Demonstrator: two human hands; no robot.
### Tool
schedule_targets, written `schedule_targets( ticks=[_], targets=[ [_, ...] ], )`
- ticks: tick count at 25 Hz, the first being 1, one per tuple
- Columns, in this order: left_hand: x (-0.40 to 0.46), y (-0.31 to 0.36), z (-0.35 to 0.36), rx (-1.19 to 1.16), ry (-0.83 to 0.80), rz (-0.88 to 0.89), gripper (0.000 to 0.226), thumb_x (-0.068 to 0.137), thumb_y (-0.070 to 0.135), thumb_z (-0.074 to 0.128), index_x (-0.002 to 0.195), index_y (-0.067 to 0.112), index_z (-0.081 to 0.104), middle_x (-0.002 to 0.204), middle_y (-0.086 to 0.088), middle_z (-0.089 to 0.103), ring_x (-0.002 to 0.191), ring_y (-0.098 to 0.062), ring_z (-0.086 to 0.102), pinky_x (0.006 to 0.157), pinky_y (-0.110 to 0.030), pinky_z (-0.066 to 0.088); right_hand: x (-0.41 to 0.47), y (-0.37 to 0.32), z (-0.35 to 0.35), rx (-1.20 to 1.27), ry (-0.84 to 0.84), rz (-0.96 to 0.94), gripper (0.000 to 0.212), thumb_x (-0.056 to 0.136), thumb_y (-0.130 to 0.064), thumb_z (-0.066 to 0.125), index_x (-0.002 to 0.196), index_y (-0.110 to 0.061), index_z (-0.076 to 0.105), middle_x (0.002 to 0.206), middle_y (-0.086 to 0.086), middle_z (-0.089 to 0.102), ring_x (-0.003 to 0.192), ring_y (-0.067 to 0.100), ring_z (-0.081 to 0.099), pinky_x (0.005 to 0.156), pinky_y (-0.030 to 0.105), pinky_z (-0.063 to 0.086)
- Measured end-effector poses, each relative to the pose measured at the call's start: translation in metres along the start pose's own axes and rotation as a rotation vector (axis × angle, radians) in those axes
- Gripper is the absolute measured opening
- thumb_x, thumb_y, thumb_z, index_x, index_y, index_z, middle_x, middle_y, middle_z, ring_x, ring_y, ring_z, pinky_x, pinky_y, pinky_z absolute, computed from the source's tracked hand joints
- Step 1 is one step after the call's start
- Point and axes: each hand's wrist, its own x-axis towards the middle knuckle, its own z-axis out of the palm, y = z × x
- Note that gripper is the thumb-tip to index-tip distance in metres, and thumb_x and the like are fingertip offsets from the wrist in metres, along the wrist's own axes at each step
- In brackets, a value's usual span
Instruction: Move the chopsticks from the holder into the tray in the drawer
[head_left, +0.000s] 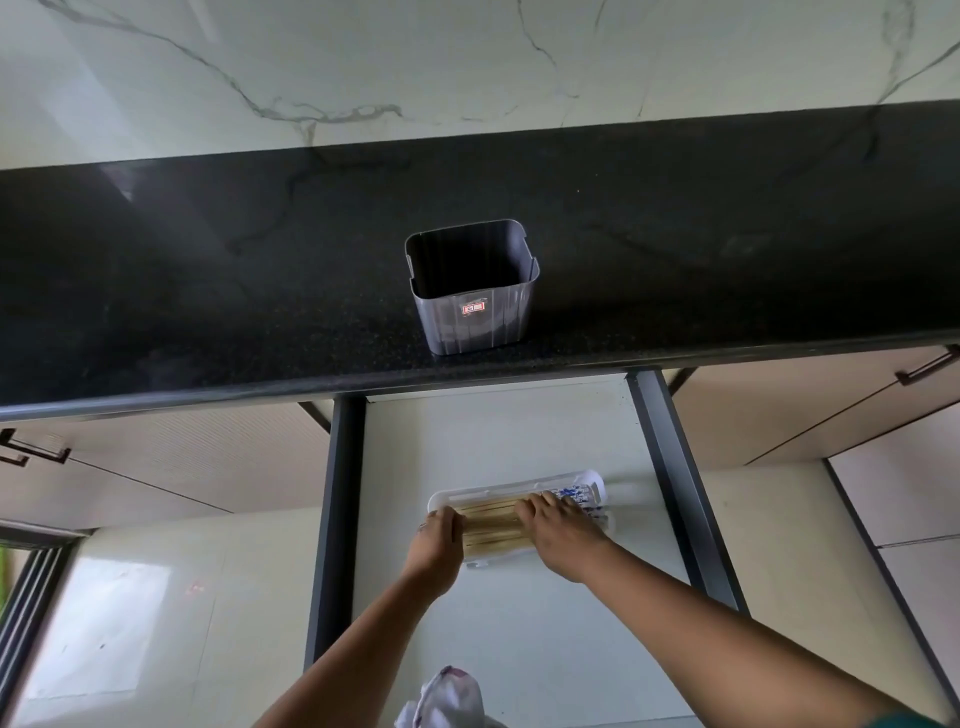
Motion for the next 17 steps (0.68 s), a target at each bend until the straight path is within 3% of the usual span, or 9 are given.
schedule_targets(
  ticks=[3,6,9,11,13,17],
  targets=[
    [0.002,-0.008,0.003,-0.024,0.02,-0.005,0.019,0.1,0.019,0.038,0.083,0.015,0.046,0.098,-0.014,0.056,0.082,-0.023,0.047,0.07,-0.028,0.033,0.0,0.01,0.001,0.003,-0.004,0.013,0.036,0.085,0.003,0.036,0.12,-0.007,0.041,0.123,0.014,0.049,0.114,0.032,0.048,0.093,0.041,0.038],
    [0.003,-0.011,0.007,-0.07,0.179,-0.013,0.012,0.095,0.014,0.047,0.104,0.014,0.055,0.111,-0.004,0.044,0.103,-0.024,0.043,0.088,-0.029,0.037,-0.001,0.019,0.005,-0.004,-0.076,0.023,0.04,0.088,0.003,0.035,0.126,-0.007,0.039,0.131,0.014,0.046,0.121,0.032,0.045,0.096,0.042,0.038],
    [0.009,-0.019,0.004,-0.212,0.243,-0.229,0.033,0.096,0.016,0.046,0.128,0.008,0.049,0.131,-0.013,0.044,0.123,-0.031,0.042,0.104,-0.04,0.035,0.008,0.02,0.004,-0.027,-0.226,0.078,0.042,0.091,0.003,0.035,0.132,-0.006,0.039,0.142,0.015,0.04,0.131,0.033,0.039,0.104,0.044,0.036],
    [0.01,-0.025,0.005,-0.328,0.109,-0.373,0.034,0.098,0.022,0.042,0.127,0.007,0.051,0.127,-0.015,0.054,0.113,-0.031,0.052,0.093,-0.037,0.043,0.018,0.018,0.0,-0.01,-0.32,0.108,0.04,0.092,0.003,0.035,0.13,-0.007,0.043,0.143,0.017,0.038,0.131,0.037,0.039,0.105,0.046,0.037],
    [0.008,-0.027,0.006,-0.326,-0.003,-0.381,0.033,0.098,0.025,0.037,0.115,0.007,0.059,0.11,-0.014,0.063,0.093,-0.027,0.057,0.077,-0.033,0.044,0.023,0.017,-0.004,-0.009,-0.319,0.106,0.039,0.091,0.004,0.038,0.127,-0.008,0.047,0.142,0.017,0.038,0.129,0.037,0.041,0.103,0.045,0.039],
    [0.011,-0.034,0.013,-0.293,0.013,-0.333,0.025,0.096,0.018,0.039,0.108,0.012,0.06,0.099,-0.01,0.063,0.085,-0.023,0.055,0.062,-0.026,0.041,0.014,0.026,-0.007,0.085,-0.111,0.085,0.042,0.08,0.007,0.056,0.116,-0.014,0.052,0.125,0.01,0.047,0.116,0.029,0.05,0.091,0.039,0.044]
  ],
)
